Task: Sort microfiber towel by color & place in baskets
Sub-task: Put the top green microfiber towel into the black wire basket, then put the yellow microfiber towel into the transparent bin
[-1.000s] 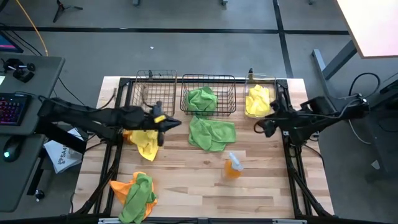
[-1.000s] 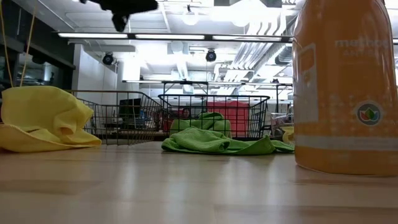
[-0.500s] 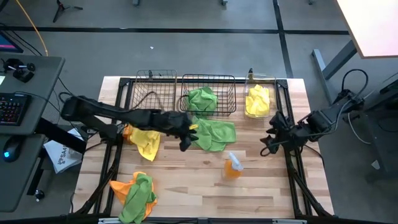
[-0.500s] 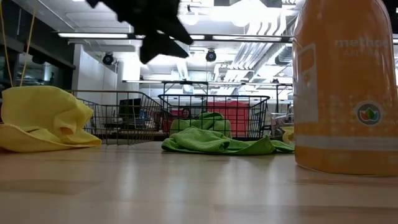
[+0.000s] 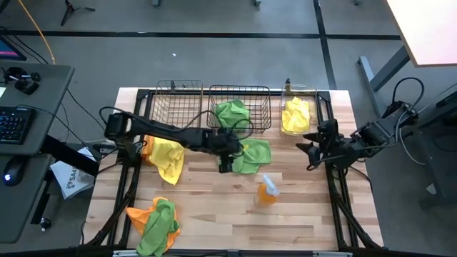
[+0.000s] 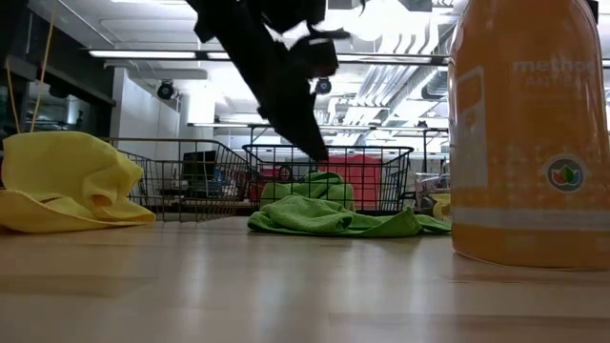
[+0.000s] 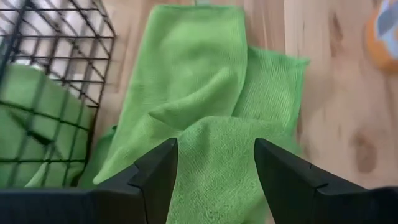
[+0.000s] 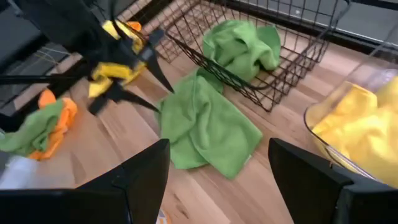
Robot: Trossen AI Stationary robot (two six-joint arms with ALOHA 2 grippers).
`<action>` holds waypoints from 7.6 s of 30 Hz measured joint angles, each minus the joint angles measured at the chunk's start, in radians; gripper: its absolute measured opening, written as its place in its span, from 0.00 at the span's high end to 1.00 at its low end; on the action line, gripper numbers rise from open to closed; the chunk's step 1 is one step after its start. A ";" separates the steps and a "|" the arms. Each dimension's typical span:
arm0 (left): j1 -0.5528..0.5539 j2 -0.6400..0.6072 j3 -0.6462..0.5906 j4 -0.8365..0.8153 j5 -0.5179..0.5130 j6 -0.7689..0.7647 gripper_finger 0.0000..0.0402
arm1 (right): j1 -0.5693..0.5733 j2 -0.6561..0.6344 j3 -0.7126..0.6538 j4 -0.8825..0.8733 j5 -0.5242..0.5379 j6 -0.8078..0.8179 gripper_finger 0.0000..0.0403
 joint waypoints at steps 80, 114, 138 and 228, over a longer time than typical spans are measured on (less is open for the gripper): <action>0.354 -0.255 0.000 -0.006 0.032 0.019 0.52 | -0.003 0.056 0.002 0.314 0.335 -0.103 0.34; -0.250 -0.770 -0.459 -1.035 -0.215 -1.310 0.43 | -0.003 0.056 0.002 0.336 0.228 -0.105 0.34; -0.296 -0.795 -0.094 -0.674 -0.321 -0.960 1.00 | -0.003 0.054 0.002 0.452 0.225 -0.185 0.34; 0.274 0.011 0.965 -0.110 0.366 0.166 1.00 | -0.503 0.405 0.420 0.549 -0.096 -1.115 0.34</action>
